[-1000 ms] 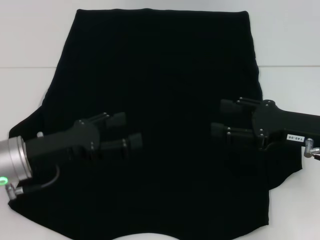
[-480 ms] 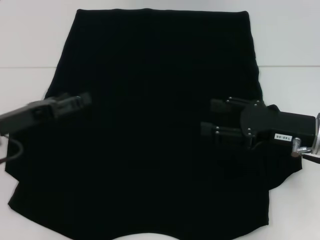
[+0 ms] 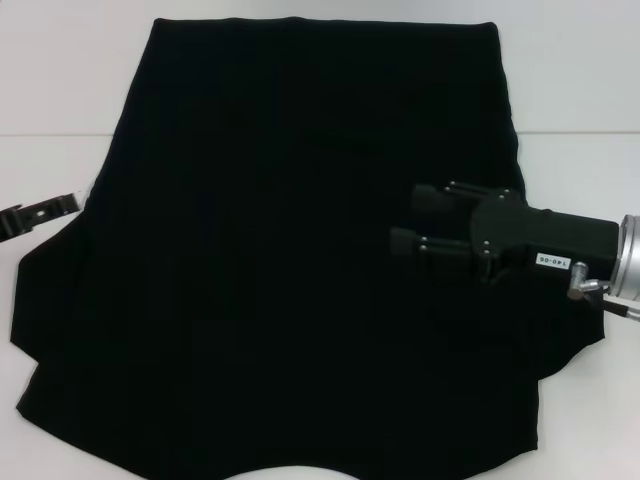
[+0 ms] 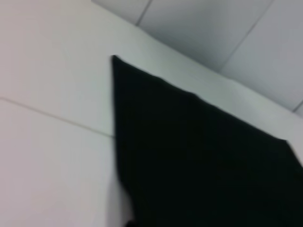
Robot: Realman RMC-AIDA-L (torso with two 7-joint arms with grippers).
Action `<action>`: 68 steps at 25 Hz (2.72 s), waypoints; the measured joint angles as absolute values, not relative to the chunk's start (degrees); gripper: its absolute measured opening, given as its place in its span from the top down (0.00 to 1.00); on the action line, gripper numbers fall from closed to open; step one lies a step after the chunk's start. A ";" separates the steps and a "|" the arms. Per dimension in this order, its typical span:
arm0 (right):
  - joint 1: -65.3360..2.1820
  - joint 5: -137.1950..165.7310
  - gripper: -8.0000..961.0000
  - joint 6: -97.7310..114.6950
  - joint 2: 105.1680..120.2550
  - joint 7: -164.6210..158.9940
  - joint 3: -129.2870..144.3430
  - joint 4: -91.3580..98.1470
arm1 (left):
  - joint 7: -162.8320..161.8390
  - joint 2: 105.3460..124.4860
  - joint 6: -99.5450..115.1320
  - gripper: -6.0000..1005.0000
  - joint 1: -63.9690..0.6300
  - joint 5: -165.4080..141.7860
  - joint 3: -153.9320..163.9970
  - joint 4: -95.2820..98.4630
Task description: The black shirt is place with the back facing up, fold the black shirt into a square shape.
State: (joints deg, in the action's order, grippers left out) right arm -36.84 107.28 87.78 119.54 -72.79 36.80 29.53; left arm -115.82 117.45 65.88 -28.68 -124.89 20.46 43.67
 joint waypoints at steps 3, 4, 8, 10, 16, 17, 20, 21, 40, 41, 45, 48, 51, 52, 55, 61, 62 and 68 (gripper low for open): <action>-36.95 107.26 0.18 87.55 119.61 -72.87 36.82 29.53 | -117.84 117.41 64.26 0.09 -28.69 -127.48 20.08 44.17; -36.96 107.25 0.18 87.54 119.61 -72.91 36.82 29.53 | -118.37 117.42 63.87 0.09 -28.69 -128.17 20.07 44.21; -36.99 107.23 0.18 87.53 119.61 -73.05 36.83 29.52 | -119.23 117.42 63.26 0.09 -28.71 -130.49 20.13 44.28; -37.00 107.22 0.18 87.53 119.62 -73.06 36.83 29.53 | -119.42 117.42 63.26 0.09 -28.68 -131.43 20.13 44.29; -37.00 107.22 0.18 87.54 119.62 -73.14 36.83 29.53 | -120.21 117.42 63.25 0.09 -28.65 -134.47 19.97 44.30; -37.00 107.22 0.18 87.54 119.62 -73.14 36.83 29.53 | -120.52 117.42 63.26 0.09 -28.67 -135.38 19.97 44.30; -37.00 107.22 0.18 87.54 119.62 -73.19 36.83 29.53 | -120.76 117.42 63.59 0.09 -28.85 -136.68 20.22 44.30; -37.00 107.22 0.18 87.54 119.62 -73.20 36.83 29.53 | -120.76 117.42 63.64 0.09 -28.87 -136.75 20.23 44.31; -37.00 107.22 0.18 87.59 119.62 -72.97 36.42 29.53 | -121.26 117.39 63.81 0.09 -29.09 -139.54 20.38 44.39; -37.00 107.23 0.18 87.59 119.62 -72.96 36.40 29.53 | -121.27 117.39 63.90 0.09 -29.09 -139.56 20.39 44.39; -37.00 107.23 0.18 87.59 119.62 -72.95 36.39 29.55 | -121.21 117.37 64.38 0.09 -29.09 -139.62 20.39 44.39; -37.00 107.23 0.18 87.61 119.62 -72.95 36.38 29.61 | -121.24 117.35 64.42 0.09 -29.11 -140.12 20.39 44.39; -37.00 107.22 0.18 87.62 119.62 -72.94 36.39 29.70 | -121.32 117.33 64.43 0.09 -29.16 -140.72 20.39 44.54; -37.00 107.23 0.18 87.62 119.62 -72.94 36.38 29.70 | -121.32 117.33 64.43 0.09 -29.17 -140.80 20.39 44.58; -37.00 107.23 0.18 87.61 119.62 -72.95 36.38 29.71 | -121.32 117.33 64.43 0.09 -29.18 -140.86 20.20 44.74; -37.00 107.23 0.18 87.60 119.62 -72.95 36.38 29.71 | -121.31 117.33 64.42 0.10 -29.18 -140.90 20.04 44.88; -37.00 107.23 0.18 87.60 119.62 -72.95 36.38 29.71 | -121.31 117.33 64.42 0.10 -29.18 -140.92 20.04 44.91; -37.00 107.23 0.18 87.60 119.62 -72.89 36.38 29.78 | -121.29 117.33 64.81 0.10 -29.18 -141.11 20.35 44.92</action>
